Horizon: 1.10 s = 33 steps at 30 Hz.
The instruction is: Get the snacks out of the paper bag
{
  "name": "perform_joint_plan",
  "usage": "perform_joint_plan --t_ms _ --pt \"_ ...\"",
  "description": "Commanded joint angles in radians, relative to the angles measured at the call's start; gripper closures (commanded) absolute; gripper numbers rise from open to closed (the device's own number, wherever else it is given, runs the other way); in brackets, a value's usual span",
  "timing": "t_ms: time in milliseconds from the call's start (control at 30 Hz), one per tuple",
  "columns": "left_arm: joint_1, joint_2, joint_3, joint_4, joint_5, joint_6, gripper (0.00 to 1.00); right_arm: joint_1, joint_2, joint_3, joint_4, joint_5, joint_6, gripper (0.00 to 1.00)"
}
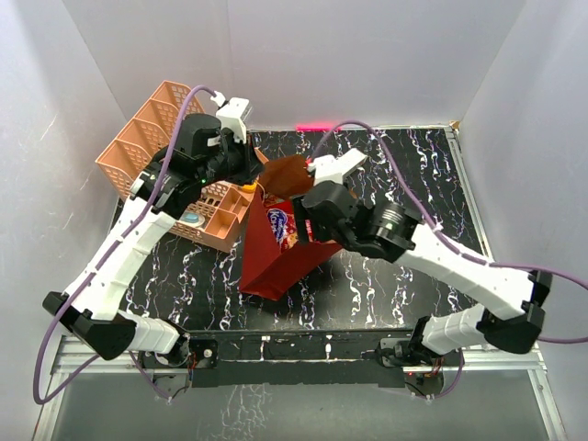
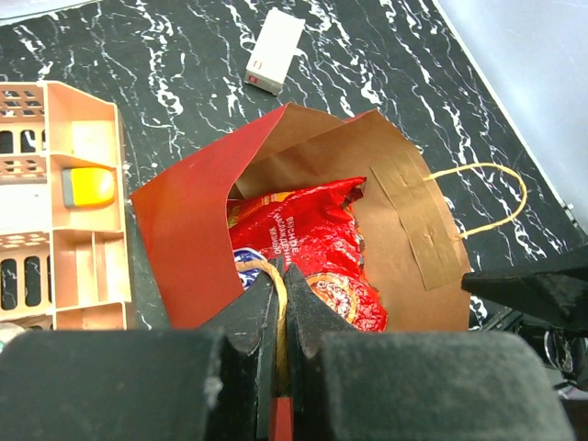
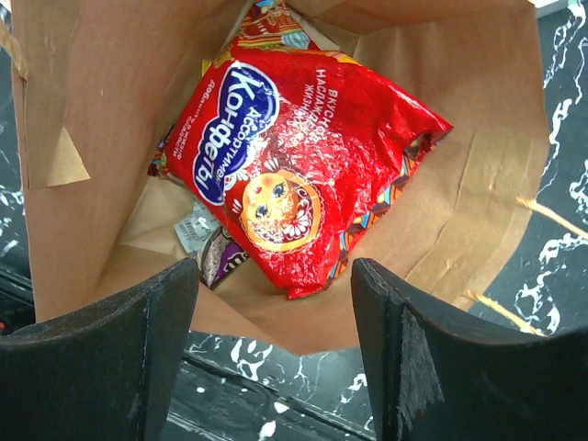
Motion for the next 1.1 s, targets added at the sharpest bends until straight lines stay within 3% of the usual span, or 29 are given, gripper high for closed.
perform_joint_plan --t_ms 0,167,367,700,900,1067 --pt "-0.005 -0.058 -0.004 0.051 -0.069 -0.018 1.00 -0.006 0.107 0.127 -0.036 -0.043 -0.150 0.31" --pt "-0.005 -0.070 -0.012 0.059 -0.151 -0.056 1.00 -0.009 0.209 0.198 0.010 -0.216 -0.180 0.43" --pt "-0.003 -0.109 -0.056 0.126 -0.176 -0.045 1.00 0.016 0.202 0.113 0.228 -0.548 -0.121 0.46" --pt "-0.003 -0.132 -0.104 0.168 -0.213 -0.017 0.98 0.094 0.335 0.140 0.473 -0.653 0.001 0.45" --pt "-0.003 -0.201 -0.187 0.288 -0.157 0.041 0.96 0.092 0.282 0.084 0.500 -0.577 0.029 0.43" --pt "-0.004 -0.205 -0.185 0.349 -0.170 0.054 0.94 0.088 0.279 0.051 0.631 -0.658 0.080 0.42"
